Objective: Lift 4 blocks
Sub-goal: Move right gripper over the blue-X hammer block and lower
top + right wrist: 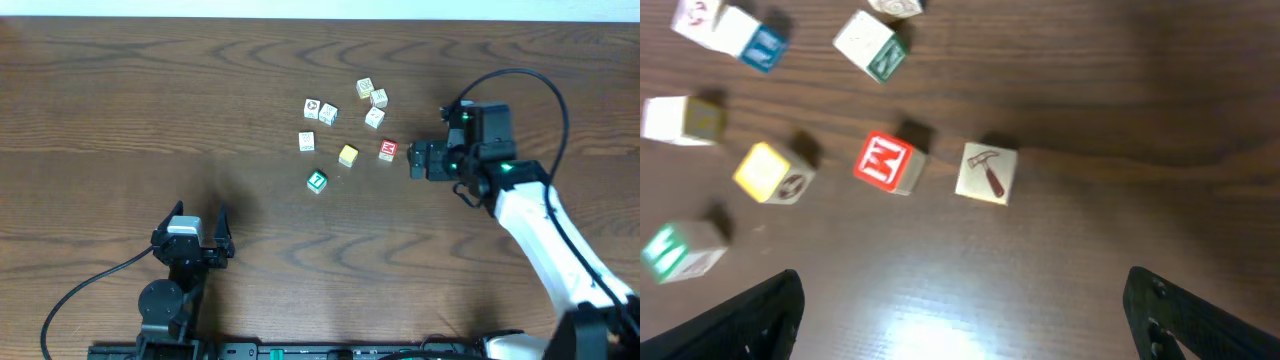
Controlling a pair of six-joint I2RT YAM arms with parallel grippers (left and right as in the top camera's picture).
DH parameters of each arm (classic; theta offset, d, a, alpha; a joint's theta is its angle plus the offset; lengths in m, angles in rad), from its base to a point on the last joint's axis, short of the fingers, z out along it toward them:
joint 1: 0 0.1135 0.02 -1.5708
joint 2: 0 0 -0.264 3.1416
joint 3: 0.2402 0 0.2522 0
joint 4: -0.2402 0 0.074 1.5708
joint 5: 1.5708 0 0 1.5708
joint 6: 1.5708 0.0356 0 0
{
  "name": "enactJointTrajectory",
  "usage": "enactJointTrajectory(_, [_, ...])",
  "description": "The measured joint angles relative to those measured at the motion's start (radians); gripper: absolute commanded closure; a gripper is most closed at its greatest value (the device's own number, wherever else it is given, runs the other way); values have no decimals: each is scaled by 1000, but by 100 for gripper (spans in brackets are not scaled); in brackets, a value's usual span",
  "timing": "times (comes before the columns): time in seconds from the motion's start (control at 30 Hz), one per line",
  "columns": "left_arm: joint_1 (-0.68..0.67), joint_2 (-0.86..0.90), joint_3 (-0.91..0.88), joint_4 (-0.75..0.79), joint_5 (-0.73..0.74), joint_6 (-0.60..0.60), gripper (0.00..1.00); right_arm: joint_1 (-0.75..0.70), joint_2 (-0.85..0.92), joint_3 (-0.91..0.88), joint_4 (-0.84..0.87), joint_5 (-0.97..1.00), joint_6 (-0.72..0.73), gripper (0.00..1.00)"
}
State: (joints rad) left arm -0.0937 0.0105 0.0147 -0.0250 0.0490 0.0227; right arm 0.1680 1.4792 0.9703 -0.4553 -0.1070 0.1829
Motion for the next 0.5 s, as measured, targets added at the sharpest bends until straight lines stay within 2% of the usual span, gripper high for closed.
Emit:
enactJointTrajectory(0.23, [0,0,0,0,0,0,27,24,123,0,118,99,74,1])
enactJointTrajectory(0.5, [0,0,0,0,0,0,27,24,233,0,236,127,98,3])
